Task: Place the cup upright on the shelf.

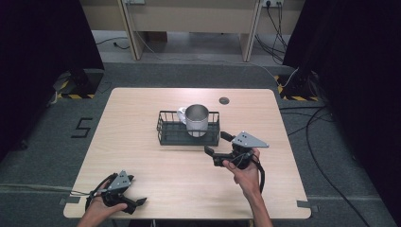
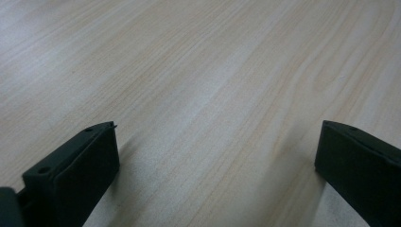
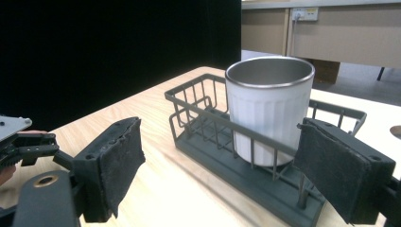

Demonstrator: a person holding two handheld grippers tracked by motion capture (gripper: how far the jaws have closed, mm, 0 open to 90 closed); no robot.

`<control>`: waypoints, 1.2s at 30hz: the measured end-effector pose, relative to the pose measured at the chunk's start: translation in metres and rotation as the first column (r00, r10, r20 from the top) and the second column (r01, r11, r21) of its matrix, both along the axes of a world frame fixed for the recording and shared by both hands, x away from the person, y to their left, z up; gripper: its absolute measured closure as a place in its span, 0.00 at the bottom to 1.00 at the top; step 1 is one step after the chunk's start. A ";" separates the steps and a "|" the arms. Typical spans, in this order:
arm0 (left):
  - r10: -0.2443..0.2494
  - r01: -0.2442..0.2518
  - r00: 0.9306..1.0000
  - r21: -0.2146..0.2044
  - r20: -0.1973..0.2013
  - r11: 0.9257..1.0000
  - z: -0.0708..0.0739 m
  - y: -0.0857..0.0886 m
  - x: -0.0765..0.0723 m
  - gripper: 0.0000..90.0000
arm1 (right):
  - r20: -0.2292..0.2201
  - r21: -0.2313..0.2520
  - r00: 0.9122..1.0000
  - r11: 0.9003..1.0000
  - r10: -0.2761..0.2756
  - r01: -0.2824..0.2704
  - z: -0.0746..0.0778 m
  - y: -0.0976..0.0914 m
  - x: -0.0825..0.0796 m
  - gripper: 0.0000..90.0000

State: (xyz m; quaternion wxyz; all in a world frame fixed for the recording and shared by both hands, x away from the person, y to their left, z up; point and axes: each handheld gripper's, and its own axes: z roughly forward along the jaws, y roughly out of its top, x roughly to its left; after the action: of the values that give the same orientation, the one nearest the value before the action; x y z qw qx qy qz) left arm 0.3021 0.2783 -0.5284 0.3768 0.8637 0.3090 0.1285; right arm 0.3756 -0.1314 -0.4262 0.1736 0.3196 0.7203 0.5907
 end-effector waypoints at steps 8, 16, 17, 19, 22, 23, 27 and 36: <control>0.000 0.000 1.000 0.000 0.000 1.000 0.000 0.000 0.000 0.00 | -0.010 -0.005 1.000 1.000 -0.011 0.010 -0.011 -0.005 -0.010 0.17; 0.000 0.000 1.000 0.000 0.000 1.000 0.000 0.000 0.000 0.00 | -0.012 0.004 1.000 1.000 -0.012 0.012 -0.020 -0.010 -0.019 0.17; 0.000 0.000 1.000 0.000 0.000 1.000 0.000 0.000 0.000 0.00 | -0.019 0.005 1.000 1.000 -0.009 0.009 -0.022 -0.010 -0.021 0.17; 0.000 0.000 1.000 0.000 0.001 1.000 0.000 0.000 0.000 0.00 | -0.027 -0.023 1.000 1.000 -0.009 0.008 -0.026 -0.011 -0.023 0.17; 0.000 0.000 1.000 0.000 0.001 1.000 0.000 0.000 0.000 0.00 | -0.036 -0.029 0.999 1.000 -0.008 0.007 -0.032 -0.014 -0.026 0.17; 0.000 0.000 1.000 0.000 0.000 1.000 0.000 0.000 0.000 0.00 | -0.043 -0.031 0.999 0.999 -0.011 0.010 -0.033 -0.014 -0.027 0.17; 0.000 0.000 1.000 0.000 0.001 1.000 0.000 0.000 0.000 0.00 | -0.059 -0.041 0.998 0.999 -0.012 0.010 -0.040 -0.016 -0.031 0.17; 0.000 0.000 1.000 0.000 0.000 1.000 0.000 0.000 0.000 0.00 | -0.103 -0.087 0.995 0.996 -0.010 0.001 -0.057 -0.018 -0.039 0.17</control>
State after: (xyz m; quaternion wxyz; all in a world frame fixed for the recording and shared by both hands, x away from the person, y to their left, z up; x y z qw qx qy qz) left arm 0.3021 0.2783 -0.5284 0.3768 0.8638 0.3088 0.1286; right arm 0.3364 -0.1498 -0.4836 0.1513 0.3438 0.7525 0.5410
